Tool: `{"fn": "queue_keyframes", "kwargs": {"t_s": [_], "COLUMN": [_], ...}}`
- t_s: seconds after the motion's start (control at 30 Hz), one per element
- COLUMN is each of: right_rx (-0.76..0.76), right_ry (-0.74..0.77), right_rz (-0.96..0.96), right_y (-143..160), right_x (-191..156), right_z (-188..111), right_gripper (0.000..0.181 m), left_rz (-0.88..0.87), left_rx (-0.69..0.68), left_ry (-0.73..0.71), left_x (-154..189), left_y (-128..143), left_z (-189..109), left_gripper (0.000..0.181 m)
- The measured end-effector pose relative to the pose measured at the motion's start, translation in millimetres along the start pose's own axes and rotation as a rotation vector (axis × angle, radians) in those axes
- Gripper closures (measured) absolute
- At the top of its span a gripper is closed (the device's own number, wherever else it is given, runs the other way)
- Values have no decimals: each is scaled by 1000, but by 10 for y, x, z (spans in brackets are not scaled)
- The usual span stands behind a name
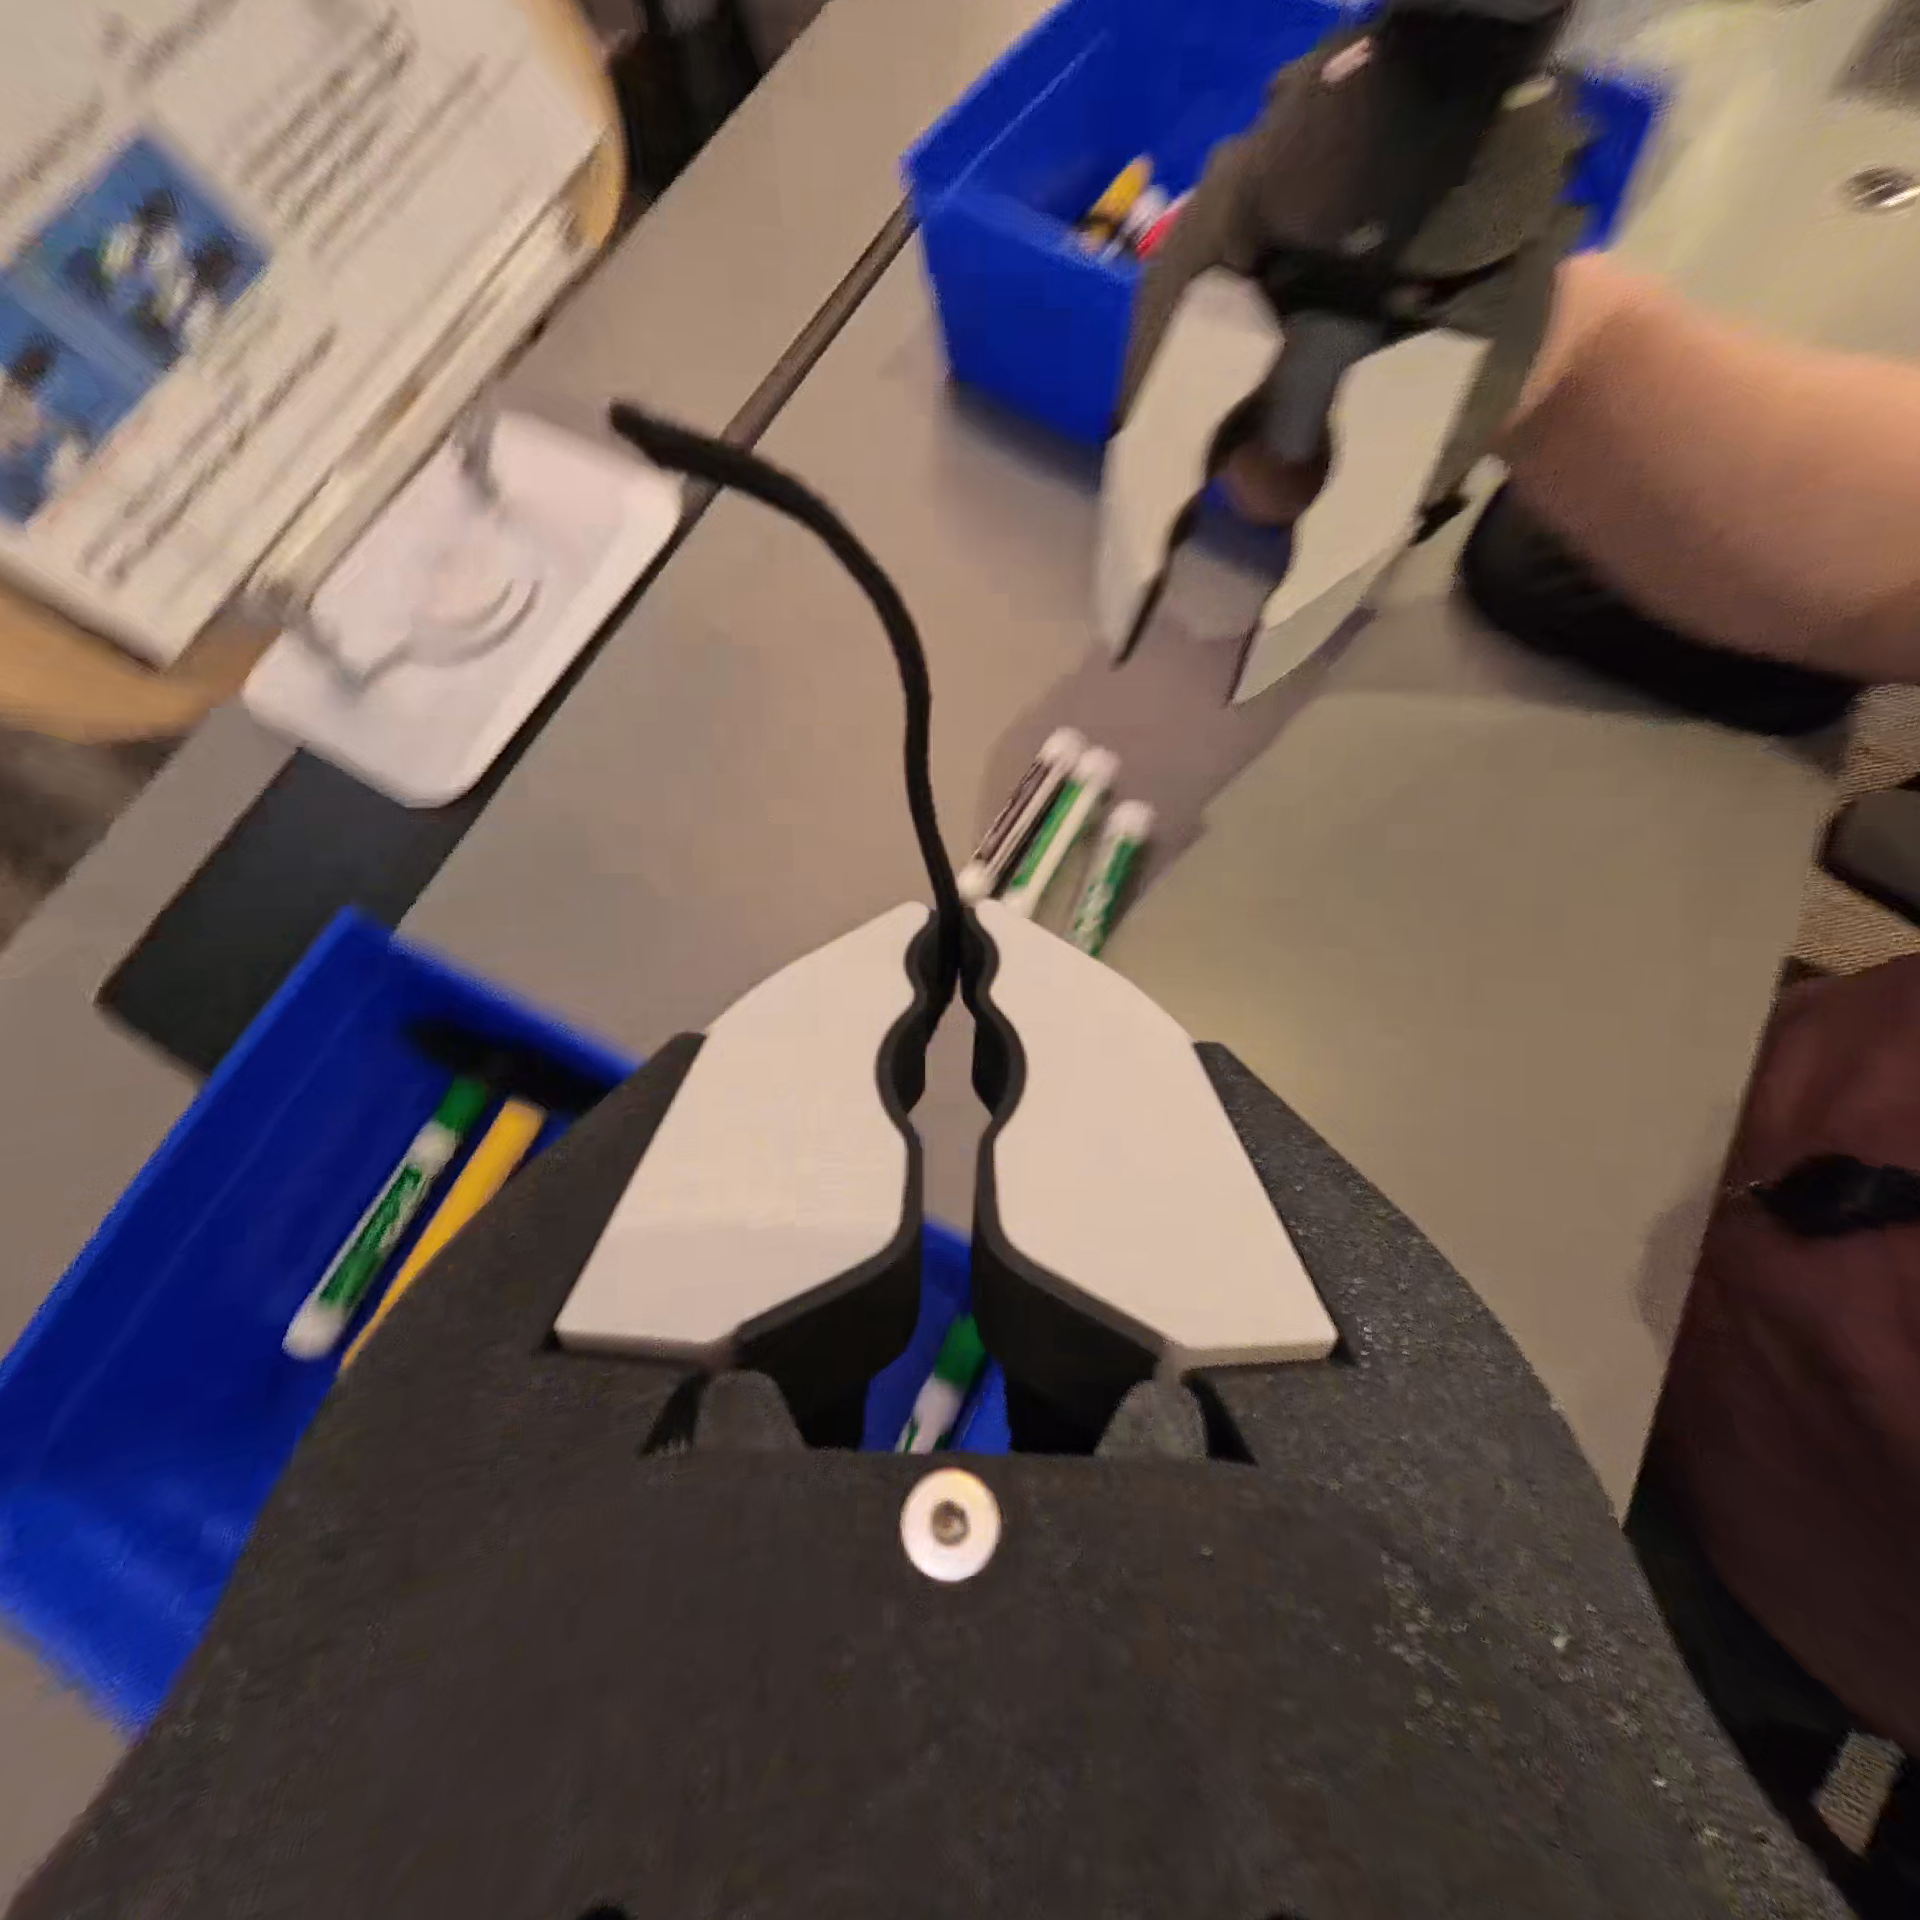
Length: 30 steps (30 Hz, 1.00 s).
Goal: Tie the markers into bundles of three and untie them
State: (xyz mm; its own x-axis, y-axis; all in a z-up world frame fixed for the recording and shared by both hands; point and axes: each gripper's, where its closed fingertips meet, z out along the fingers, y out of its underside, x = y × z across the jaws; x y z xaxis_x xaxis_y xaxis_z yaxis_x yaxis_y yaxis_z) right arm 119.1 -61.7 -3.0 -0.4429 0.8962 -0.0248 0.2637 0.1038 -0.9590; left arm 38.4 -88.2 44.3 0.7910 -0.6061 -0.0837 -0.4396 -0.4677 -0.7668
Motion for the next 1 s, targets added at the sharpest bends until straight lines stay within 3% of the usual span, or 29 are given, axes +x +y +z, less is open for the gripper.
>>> {"fn": "queue_keyframes", "kwargs": {"t_s": [0.1,0.2,0.33,0.37,0.47,0.53,0.63,0.67,0.77,0.87,0.93,1.0], "right_rx": [240,475,541,542,559,545,482,464,265,-116,-392,-639], "right_ry": [-100,-201,-281,-289,-367,-389,-327,-301,-147,202,367,436], "right_rz": [130,255,345,352,376,396,412,409,396,296,136,-95], "right_y": [-441,-804,-917,-914,-916,-885,-778,-753,-482,121,498,813], "right_x": [-143,-231,-288,-289,-334,-327,-219,-183,-21,337,504,607], "right_z": [-170,-381,-463,-461,-495,-497,-480,-502,-538,-630,-740,-803], "right_gripper": [136,131,131,136,177,179,178,178,178,178,178,178], "left_rz": [57,122,151,158,167,167,161,166,168,137,95,66], "left_rx": [148,169,173,171,162,163,152,140,122,95,96,118], "left_ry": [102,143,188,191,215,233,204,189,92,28,61,78], "left_x": [428,698,910,931,981,1004,949,917,721,561,595,622], "left_y": [-371,-488,-547,-548,-526,-517,-481,-441,-296,-78,54,149], "left_z": [100,240,388,419,490,521,586,601,598,565,548,535], "left_gripper": [179,179,179,179,179,177,129,124,119,118,116,118]}}
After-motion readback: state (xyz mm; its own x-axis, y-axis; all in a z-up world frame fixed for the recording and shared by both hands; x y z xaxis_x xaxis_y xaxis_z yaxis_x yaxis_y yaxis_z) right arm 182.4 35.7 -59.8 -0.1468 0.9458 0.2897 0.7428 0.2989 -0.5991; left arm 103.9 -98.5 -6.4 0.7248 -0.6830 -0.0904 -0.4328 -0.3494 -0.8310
